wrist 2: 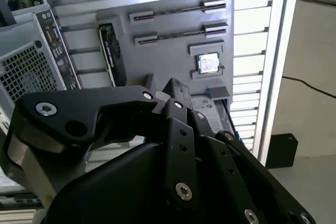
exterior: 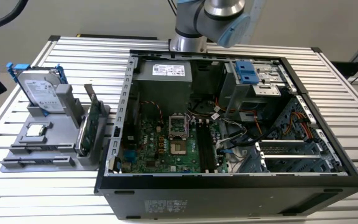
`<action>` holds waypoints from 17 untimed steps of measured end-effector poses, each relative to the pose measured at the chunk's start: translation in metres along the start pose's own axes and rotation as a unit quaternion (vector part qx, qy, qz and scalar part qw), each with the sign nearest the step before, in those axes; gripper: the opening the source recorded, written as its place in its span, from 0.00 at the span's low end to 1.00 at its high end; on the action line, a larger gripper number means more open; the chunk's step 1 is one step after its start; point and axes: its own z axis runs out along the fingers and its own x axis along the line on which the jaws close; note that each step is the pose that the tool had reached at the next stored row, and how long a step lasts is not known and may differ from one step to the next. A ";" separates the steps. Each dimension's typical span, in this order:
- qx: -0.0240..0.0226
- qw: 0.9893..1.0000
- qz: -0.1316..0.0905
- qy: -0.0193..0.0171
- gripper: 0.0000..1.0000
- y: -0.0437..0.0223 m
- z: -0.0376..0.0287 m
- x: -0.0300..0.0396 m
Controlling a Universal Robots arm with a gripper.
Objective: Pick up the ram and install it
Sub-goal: 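Pick up the ram and move it above insertion slot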
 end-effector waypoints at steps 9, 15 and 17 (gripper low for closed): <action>0.001 0.999 0.049 -0.002 0.00 0.0000 0.0000 0.0000; 0.001 0.997 0.079 -0.004 0.00 -0.0001 0.0000 0.0000; 0.002 0.996 0.088 -0.004 0.00 -0.0001 0.0000 0.0001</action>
